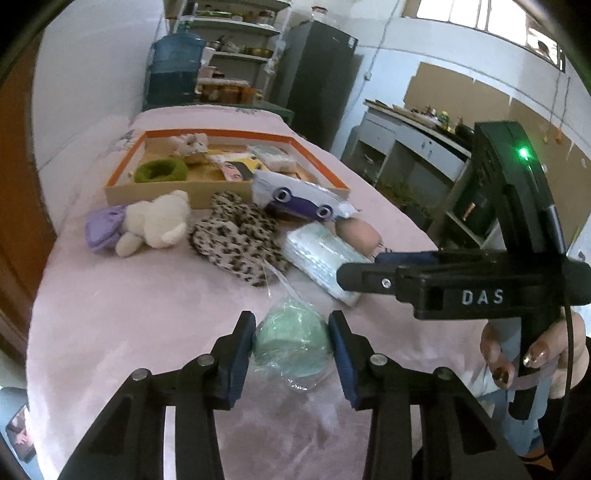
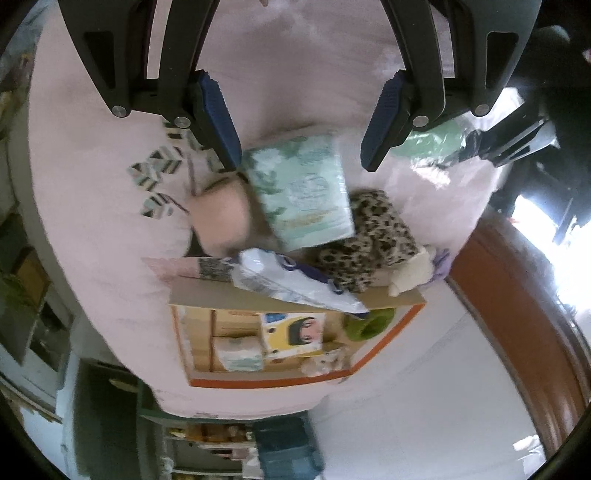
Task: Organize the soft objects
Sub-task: 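Grasp the mint item in clear bag with the left tool while the right tool grasps the green-white tissue pack, then carry the bagged mint item and tissue pack over the box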
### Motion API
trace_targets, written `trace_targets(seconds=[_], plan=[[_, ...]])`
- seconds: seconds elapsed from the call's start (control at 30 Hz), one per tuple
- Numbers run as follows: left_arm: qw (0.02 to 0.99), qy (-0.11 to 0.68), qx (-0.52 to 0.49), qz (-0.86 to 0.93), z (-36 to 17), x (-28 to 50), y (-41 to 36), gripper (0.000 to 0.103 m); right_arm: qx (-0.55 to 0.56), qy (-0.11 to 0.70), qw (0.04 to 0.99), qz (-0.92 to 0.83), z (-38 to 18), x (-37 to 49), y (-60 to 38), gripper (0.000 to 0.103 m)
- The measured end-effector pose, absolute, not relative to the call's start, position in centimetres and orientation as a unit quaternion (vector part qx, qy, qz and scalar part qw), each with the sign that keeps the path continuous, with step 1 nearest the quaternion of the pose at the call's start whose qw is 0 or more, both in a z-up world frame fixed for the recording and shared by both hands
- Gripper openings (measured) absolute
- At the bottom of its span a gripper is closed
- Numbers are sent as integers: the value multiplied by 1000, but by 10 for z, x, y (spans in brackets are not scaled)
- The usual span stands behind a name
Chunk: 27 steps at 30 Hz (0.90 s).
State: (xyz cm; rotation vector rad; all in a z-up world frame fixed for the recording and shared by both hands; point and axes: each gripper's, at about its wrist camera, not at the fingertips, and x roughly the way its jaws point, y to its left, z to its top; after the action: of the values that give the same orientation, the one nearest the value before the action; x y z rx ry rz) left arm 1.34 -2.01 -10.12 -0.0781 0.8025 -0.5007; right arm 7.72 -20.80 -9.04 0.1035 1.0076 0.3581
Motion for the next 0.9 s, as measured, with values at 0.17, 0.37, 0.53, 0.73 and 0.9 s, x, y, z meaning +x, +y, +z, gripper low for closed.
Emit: trace_targets(seconds=[0.17,0.37,0.53,0.73,0.9], plan=[[899,378,-53,-214,-97,15,-2,41,42,483,858,169,-94,85,-202,69],[904,375,-59,-196,-94,19,9,41,39,491,853,173,-100,98,-198,69],[905,373,-56,-195,-93,20,9,41,29,498,850,172,-107,106,-192,69],[908,366,-51,-197,-86,21,8,41,38,493,852,173,-104,100,-196,54],[910,362,-52,-197,-78,25,7,41,36,483,854,190,-92,86,-194,52]])
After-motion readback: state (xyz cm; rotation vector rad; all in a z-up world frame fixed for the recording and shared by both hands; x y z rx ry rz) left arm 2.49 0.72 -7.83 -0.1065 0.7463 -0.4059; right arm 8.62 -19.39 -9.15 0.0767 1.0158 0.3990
